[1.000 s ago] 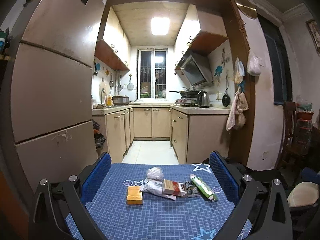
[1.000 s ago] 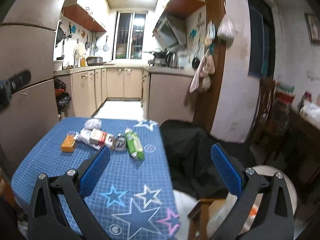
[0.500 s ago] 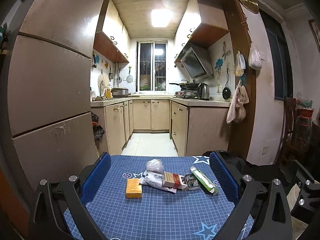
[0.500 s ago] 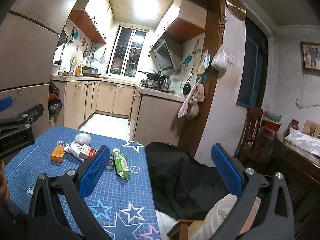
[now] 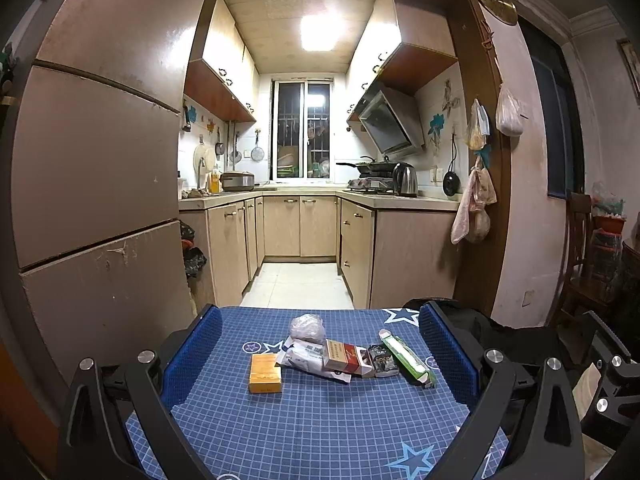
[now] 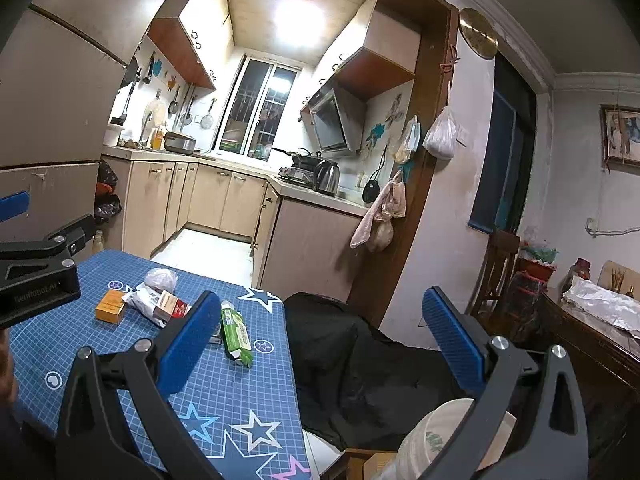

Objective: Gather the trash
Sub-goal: 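Move both open tools back over the table, then grasp the gold cigarette box with the left tool while the right tool grasps the green box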

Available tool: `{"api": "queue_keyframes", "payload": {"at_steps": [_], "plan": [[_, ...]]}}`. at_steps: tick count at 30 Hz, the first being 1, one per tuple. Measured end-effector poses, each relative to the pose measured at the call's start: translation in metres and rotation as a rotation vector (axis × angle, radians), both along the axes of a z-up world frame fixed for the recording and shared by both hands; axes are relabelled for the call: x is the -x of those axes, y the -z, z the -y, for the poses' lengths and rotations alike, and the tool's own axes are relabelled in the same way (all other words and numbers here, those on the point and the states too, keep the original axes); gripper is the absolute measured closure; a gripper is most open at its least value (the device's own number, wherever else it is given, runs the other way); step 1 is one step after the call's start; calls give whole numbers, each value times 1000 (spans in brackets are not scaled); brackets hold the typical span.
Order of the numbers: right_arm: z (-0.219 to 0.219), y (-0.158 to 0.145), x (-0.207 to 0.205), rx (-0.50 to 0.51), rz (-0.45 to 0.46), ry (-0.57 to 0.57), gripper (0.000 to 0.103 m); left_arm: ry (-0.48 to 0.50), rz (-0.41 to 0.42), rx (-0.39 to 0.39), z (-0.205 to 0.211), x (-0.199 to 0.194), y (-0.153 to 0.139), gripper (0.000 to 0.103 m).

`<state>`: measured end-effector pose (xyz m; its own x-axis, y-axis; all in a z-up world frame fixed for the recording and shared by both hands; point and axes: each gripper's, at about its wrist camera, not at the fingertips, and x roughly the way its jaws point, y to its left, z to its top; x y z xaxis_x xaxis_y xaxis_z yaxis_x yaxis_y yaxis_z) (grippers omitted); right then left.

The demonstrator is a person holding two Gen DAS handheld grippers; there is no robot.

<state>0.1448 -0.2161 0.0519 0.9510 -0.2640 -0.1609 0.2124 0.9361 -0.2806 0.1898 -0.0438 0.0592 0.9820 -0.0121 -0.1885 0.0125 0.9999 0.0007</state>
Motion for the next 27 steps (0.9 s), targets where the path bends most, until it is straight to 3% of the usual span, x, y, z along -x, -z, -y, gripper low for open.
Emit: {"api": "queue_keyframes", "payload": {"at_steps": [4, 8, 15, 19, 27], "plan": [[4, 8, -9, -30, -23, -20, 5, -14, -6, -15, -5, -5, 4, 5], [18, 31, -35, -126, -114, -68, 5, -32, -74, -60, -27, -25, 27, 5], [39, 94, -87, -241, -285, -159, 5, -30, -371, -121, -87, -76, 118, 5], [46, 127, -119, -331, -392, -190, 6, -8, -506, -78, -111, -100, 159, 6], [30, 150, -218, -348, -512, -318, 5, 32, -574, -73, -109, -190, 176, 6]]}}
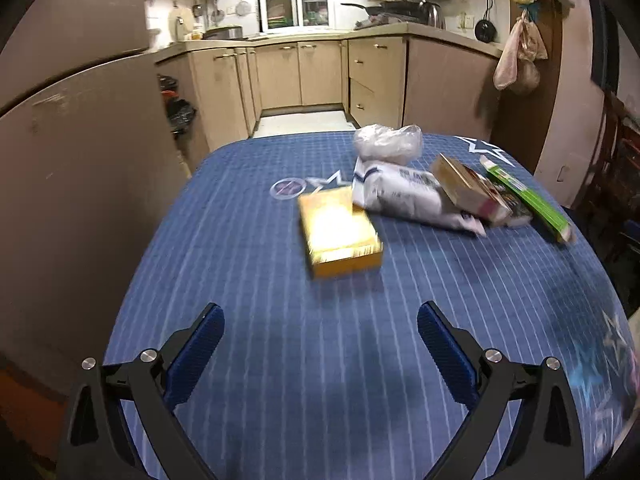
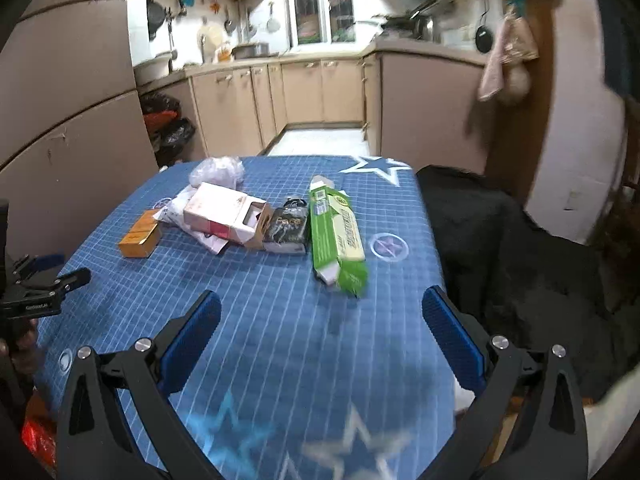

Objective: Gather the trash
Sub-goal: 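Grasp the gold cigarette box with the left tool while the right tool grasps the green box, then carry the gold box and green box in both tools over the white bucket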

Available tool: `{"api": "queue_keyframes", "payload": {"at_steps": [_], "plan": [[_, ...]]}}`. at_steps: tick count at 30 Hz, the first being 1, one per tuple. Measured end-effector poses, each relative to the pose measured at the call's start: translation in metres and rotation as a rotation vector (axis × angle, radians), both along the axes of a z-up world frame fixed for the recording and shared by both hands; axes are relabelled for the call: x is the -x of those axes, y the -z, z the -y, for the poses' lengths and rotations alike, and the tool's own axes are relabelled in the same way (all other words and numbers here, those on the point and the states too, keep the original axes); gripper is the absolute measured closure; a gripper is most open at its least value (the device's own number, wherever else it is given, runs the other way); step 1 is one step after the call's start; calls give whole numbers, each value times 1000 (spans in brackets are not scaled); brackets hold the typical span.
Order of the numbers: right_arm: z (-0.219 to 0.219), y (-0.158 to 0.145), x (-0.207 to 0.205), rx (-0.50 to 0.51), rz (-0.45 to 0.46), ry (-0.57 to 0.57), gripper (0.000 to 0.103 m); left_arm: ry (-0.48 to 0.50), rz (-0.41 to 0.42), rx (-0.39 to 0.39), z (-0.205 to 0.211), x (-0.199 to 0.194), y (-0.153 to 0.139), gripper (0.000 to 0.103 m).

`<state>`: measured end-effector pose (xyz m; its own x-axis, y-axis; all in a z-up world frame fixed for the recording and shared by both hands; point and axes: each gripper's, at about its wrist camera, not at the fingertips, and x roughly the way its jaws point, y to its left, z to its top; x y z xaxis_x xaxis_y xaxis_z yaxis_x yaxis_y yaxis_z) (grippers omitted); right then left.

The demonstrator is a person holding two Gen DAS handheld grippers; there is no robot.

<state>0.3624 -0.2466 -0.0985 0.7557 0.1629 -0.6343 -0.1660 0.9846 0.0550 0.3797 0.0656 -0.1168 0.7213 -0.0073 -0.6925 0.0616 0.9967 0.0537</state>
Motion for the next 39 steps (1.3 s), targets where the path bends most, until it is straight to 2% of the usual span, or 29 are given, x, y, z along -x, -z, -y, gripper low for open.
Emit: {"api": "queue_keyframes", "payload": {"at_steps": [2, 6, 8, 9, 10, 11, 12, 13, 15, 17, 22, 30, 39], "plan": [[-7, 10, -32, 21, -66, -54, 6, -6, -19, -24, 8, -25, 8, 6], [-15, 36, -80, 117, -144, -51, 6, -39, -73, -37, 11, -66, 30, 6], [-16, 46, -95, 129, -183, -48, 15, -32, -113, 0, 7, -78, 38, 6], [-16, 51, -101, 130, -212, -53, 28, -37, -130, 26, 3, -83, 39, 7], [-14, 55, -104, 105, -225, -60, 33, -47, -133, 47, -1, -87, 40, 9], [-13, 56, -104, 86, -227, -60, 39, -43, -128, 56, -3, -88, 39, 11], [-12, 55, -104, 78, -221, -59, 53, -43, -123, 56, -5, -90, 38, 17], [-11, 54, -102, 72, -222, -55, 57, -49, -115, 48, -5, -90, 37, 29], [-7, 53, -96, 47, -222, -44, 58, -45, -100, 43, -6, -88, 34, 46], [-6, 52, -86, 41, -212, -37, 60, -34, -99, 45, -5, -84, 34, 46], [0, 50, -64, 2, -206, -28, 65, -31, -89, 64, -5, -44, 29, 46], [4, 43, 14, -65, -182, -24, 68, 25, -23, 83, -4, 38, 1, 46], [2, 30, 96, -196, -152, -29, 70, 137, 55, 33, 45, 108, -20, 46]]}}
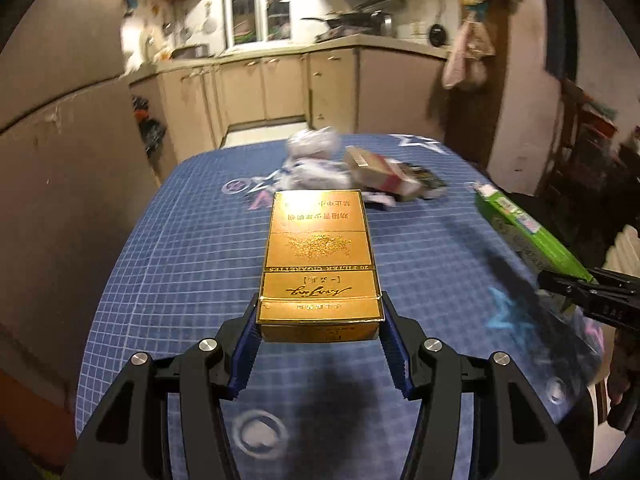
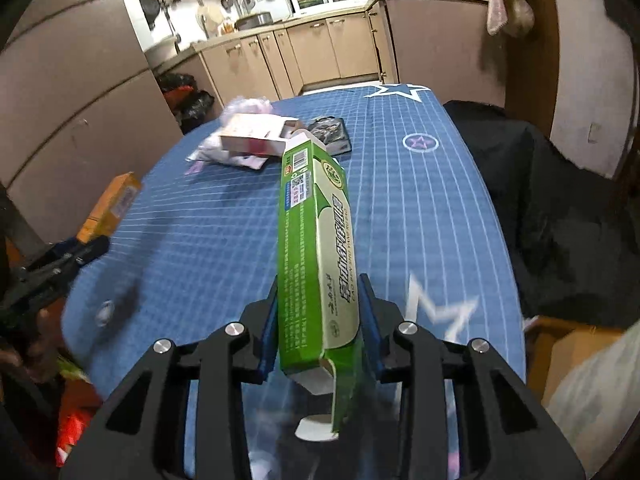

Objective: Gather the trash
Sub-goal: 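Carry the gold box and green box in both tools over the white bucket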

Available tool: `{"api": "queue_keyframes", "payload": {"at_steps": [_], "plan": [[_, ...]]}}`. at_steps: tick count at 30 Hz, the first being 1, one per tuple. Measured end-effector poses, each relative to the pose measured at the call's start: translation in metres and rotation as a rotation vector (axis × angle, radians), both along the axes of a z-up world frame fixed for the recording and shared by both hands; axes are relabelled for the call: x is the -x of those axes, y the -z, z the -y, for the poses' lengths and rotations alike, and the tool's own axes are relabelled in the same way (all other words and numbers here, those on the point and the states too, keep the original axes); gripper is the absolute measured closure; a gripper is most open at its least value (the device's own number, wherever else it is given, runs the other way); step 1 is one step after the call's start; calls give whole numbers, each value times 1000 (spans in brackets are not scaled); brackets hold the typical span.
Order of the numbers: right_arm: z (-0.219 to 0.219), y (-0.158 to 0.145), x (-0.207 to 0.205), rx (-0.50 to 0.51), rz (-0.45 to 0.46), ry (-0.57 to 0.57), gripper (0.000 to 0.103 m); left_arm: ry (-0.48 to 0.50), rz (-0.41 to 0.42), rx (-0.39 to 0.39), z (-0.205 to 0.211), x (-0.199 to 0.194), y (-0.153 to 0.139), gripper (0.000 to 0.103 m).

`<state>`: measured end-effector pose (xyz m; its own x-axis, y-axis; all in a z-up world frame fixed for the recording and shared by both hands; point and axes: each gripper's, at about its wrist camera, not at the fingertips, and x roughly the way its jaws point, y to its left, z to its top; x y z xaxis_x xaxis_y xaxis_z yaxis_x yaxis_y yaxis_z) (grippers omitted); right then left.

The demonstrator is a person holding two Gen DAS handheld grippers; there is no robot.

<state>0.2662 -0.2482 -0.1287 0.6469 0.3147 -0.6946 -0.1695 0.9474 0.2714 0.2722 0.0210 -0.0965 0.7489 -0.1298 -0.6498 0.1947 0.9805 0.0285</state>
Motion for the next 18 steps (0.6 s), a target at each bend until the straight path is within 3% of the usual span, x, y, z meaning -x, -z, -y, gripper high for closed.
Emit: {"api": "queue_keyframes", "payload": {"at_steps": [9, 18], "plan": [[15, -27, 53, -62, 59, 46, 72, 107, 33, -6, 47, 28, -12, 46], [47, -64, 98, -60, 163, 129, 74, 235, 92, -1, 98, 51, -33, 46]]}}
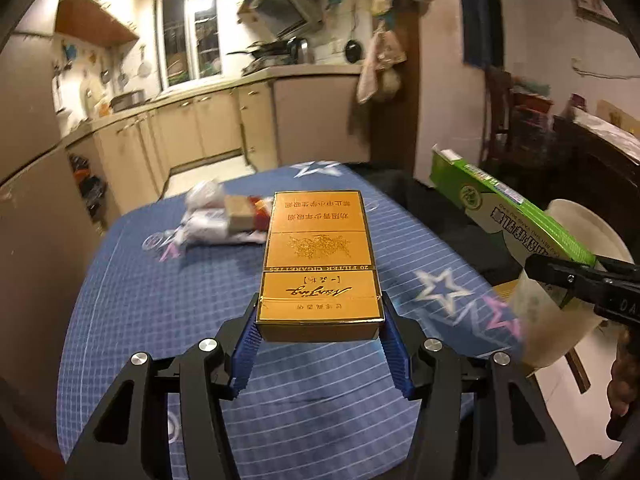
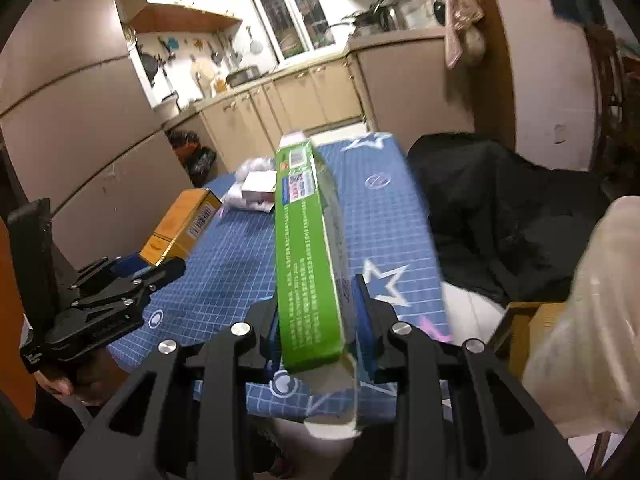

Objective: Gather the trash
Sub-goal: 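Carry the gold box and green box in both tools over the white bucket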

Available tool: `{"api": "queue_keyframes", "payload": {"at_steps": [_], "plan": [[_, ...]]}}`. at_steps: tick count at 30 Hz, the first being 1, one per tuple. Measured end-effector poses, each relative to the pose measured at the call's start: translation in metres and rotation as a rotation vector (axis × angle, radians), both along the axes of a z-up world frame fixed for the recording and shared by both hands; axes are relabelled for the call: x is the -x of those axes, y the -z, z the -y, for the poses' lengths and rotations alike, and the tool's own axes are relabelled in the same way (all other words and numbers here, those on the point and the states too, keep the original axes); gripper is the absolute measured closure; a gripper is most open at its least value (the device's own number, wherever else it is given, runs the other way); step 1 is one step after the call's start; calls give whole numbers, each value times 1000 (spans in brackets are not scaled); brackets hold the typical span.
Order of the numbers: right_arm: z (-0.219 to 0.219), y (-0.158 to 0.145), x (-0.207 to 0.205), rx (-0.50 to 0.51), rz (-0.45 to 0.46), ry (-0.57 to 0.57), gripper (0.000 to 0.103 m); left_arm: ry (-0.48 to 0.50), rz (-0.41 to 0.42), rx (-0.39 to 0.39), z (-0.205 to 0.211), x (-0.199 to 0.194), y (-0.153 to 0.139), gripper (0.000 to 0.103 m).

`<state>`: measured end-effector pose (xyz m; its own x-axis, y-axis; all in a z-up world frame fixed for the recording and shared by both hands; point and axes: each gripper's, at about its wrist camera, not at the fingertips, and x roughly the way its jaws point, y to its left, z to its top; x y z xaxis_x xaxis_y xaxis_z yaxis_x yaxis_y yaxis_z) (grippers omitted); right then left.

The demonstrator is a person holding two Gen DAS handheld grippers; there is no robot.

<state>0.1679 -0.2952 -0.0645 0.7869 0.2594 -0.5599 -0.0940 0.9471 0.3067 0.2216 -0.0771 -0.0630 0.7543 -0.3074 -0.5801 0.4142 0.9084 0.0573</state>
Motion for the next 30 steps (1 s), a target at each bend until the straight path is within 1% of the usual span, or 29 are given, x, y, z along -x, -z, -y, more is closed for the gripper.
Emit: {"api": "queue_keyframes", "payload": {"at_steps": [3, 10, 14, 19, 22, 25, 30], "plan": [[17, -11, 18, 11, 35, 47, 74, 50, 20, 1, 20, 7, -8, 46], [55, -24, 49, 17, 88, 151, 77, 172, 50, 3, 72, 19, -22, 46], [80, -32, 68, 14, 127, 214, 77, 257, 39, 15, 110, 24, -27, 46], [115, -42, 97, 21, 175, 318, 78, 353, 53, 11, 158, 31, -33, 46], [137, -42, 108, 24, 181, 376, 78, 411, 54, 6, 189, 36, -36, 46], [156, -40, 120, 32, 180, 437, 78, 454, 60, 0, 212, 39, -37, 46], [185, -36, 137, 47, 175, 528, 78, 541, 54, -11, 258, 47, -32, 46]]}}
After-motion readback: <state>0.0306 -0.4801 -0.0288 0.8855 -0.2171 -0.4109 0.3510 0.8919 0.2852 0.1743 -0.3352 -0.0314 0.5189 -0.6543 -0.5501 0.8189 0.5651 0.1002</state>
